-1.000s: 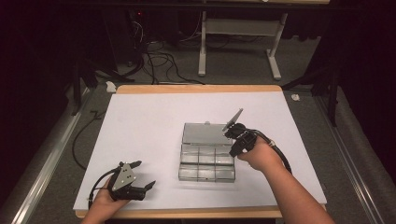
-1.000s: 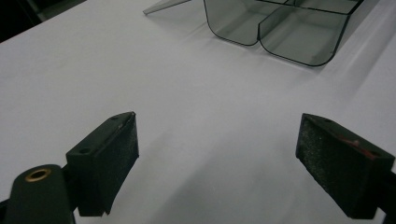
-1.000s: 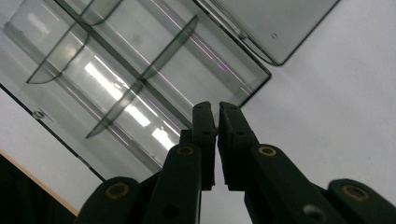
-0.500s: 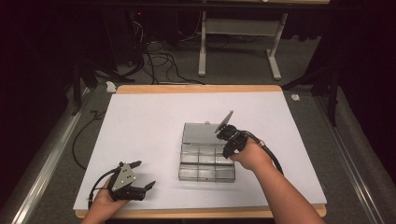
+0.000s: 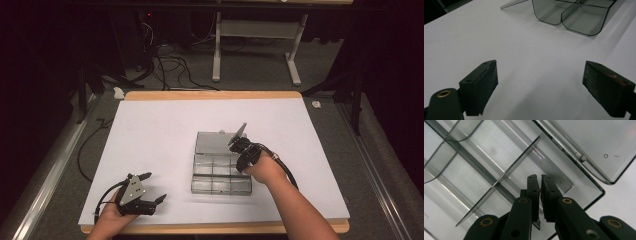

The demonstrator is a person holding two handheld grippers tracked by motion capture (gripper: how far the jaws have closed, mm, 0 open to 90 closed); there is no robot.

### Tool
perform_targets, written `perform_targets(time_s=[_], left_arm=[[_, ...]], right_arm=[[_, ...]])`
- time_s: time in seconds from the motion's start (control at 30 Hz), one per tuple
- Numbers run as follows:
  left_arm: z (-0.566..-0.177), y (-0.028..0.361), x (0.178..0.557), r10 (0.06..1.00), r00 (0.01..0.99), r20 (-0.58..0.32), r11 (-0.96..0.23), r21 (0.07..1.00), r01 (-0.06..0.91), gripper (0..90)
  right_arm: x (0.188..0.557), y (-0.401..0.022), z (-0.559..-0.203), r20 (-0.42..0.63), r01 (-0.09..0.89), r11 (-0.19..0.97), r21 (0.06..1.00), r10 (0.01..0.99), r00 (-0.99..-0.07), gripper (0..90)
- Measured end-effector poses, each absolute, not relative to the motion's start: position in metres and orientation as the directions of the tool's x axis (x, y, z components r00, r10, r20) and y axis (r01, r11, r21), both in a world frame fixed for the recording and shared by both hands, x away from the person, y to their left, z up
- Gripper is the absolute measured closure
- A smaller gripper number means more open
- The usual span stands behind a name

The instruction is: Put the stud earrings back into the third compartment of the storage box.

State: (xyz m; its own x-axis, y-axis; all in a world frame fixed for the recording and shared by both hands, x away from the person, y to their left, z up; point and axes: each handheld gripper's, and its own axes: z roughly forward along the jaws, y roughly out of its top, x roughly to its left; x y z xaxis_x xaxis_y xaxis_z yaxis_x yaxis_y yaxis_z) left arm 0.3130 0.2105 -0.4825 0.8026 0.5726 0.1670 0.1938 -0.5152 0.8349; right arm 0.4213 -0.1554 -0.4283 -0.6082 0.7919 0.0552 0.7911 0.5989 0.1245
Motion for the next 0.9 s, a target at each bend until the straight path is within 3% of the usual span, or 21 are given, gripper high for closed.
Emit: perform_targets(time_s=[0.5,0.9], left_arm=[[-0.483,0.21,0.314,0.575,0.802,0.161,-0.512,0.836,0.199,13.4],[-0.483,0.21,0.313,0.571,0.803,0.172,-0.516,0.835,0.189,13.2]], right_arm=[[0.423,-0.151,-0.435,0.046,0.791,0.602,0.115,0.792,-0.609,85.0],[0.417,-0.157,-0.409,0.053,0.798,0.583,0.154,0.801,-0.596,83.1]])
